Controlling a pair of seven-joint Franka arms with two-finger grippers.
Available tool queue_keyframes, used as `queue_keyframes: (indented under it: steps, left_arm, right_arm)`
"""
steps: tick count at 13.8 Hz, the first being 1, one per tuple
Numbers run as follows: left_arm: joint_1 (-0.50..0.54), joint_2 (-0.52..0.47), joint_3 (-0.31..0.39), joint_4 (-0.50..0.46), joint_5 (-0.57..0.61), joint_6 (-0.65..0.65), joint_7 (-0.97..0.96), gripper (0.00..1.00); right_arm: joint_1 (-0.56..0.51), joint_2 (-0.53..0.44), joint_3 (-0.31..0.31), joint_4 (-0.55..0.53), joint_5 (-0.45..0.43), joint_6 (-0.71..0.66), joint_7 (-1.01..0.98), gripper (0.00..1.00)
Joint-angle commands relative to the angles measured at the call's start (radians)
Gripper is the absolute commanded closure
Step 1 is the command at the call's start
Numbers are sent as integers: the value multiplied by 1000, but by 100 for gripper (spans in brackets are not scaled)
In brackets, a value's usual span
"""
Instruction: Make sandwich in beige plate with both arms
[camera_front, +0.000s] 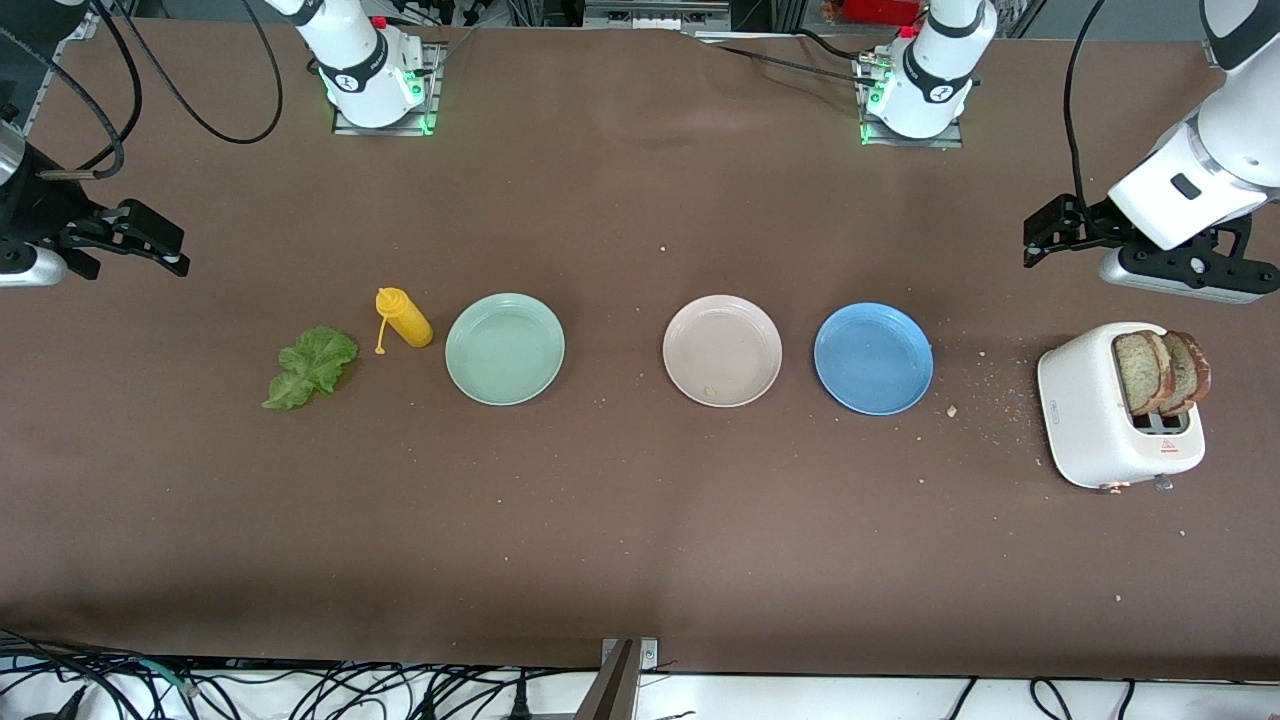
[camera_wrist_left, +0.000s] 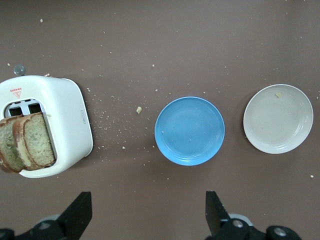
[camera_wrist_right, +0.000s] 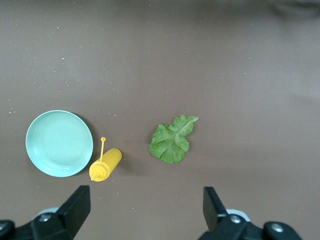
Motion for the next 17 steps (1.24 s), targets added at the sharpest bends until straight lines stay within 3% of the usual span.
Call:
queue_keyframes:
  steps: [1,17]
  left_arm:
    - [4,17,-3,58,-5,-43,-8,0]
    - [8,24,-6,86,10,-61,-8,0]
  right_arm:
    - [-1,9,-2,22,3,2,0,0]
    - [-3,10,-2,22,3,2,-5,0]
